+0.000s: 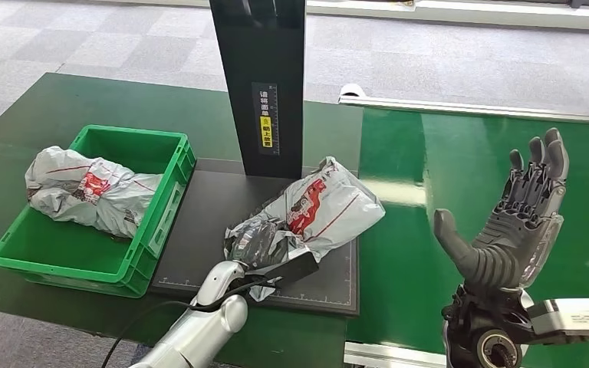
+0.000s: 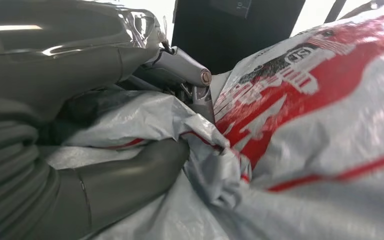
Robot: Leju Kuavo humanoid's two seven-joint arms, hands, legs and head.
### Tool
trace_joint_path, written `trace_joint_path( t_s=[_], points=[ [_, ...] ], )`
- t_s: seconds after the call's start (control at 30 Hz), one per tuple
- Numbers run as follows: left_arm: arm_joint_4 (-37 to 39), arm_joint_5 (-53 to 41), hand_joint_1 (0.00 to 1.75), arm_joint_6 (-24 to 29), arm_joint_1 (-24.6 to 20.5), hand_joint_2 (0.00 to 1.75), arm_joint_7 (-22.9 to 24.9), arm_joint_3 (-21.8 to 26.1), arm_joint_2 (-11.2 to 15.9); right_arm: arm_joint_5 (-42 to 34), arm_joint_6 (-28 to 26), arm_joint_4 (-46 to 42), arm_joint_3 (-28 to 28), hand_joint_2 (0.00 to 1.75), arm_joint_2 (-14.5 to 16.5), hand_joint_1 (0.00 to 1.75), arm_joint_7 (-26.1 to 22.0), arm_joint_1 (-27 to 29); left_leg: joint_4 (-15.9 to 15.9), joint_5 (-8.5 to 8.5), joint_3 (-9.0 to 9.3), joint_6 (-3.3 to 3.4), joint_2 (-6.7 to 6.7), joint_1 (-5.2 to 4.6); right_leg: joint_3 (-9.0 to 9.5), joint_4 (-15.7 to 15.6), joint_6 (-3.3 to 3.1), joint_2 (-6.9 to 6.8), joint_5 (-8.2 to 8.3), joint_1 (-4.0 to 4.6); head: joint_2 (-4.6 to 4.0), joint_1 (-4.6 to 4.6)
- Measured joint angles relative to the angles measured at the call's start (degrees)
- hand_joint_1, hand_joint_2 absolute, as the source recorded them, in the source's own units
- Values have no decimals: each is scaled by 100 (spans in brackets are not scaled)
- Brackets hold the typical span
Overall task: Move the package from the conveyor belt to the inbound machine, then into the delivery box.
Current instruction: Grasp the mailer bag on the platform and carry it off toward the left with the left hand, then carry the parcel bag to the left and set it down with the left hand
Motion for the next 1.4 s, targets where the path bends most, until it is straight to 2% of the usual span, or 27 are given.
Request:
trace_joint_path(
  t_s=[0.17,0.33,0.53,0.6,0.7,0.77,0.87,1.0,1.3,1.4],
  points=[
    [-79,232,175,-125,34,175,-203,167,-3,0,0,-1,-34,175,23,0,1,4,0,0,1,0,1,0,-1,0,0,0,0,1,0,0],
    [-686,1061,175,-630,346,175,-922,363,24,-25,2,0,-67,175,27,0,44,4,-1,0,-3,0,0,1,-3,0,0,0,0,1,0,0],
    [-1197,1298,175,-783,592,175,-1079,462,68,-36,2,0,-104,175,30,0,64,4,0,0,-7,0,0,0,-7,1,0,0,0,0,0,1],
    [-1510,1610,175,-894,728,175,-1303,469,98,-61,2,0,-115,175,30,0,66,8,0,0,-9,0,1,0,-9,1,0,0,0,0,0,1],
    [-2388,2383,175,-1045,1024,175,-1669,479,195,-128,-13,1,-150,175,27,0,47,48,0,0,-12,0,2,1,-14,1,0,1,0,1,0,0],
    [-3126,2794,175,-955,1205,175,-1777,535,302,-158,-34,1,-183,175,24,0,9,106,-1,0,-15,0,1,3,-16,1,-1,1,-1,3,0,1],
    [-4163,3135,175,-524,1416,175,-1981,757,487,-193,-59,0,-247,175,20,0,-33,219,-3,-1,-16,-1,1,7,-18,1,-2,1,-2,6,0,-1],
    [-5032,3354,175,-229,1605,175,-2186,1157,657,-220,-85,0,-310,175,14,0,-70,318,-3,0,-16,-1,2,7,-17,1,-3,0,-3,7,0,-1],
    [-5650,3373,175,-232,1775,175,-2273,1431,760,-224,-101,0,-351,175,14,0,-87,362,-1,0,-15,-1,1,2,-15,1,-1,0,-1,3,0,1],
    [-5712,3223,175,15,1806,175,-2257,1499,774,-226,-106,0,-358,175,13,0,-93,377,-1,0,-15,-1,1,3,-16,1,-1,0,-2,4,0,1]
  ],
)
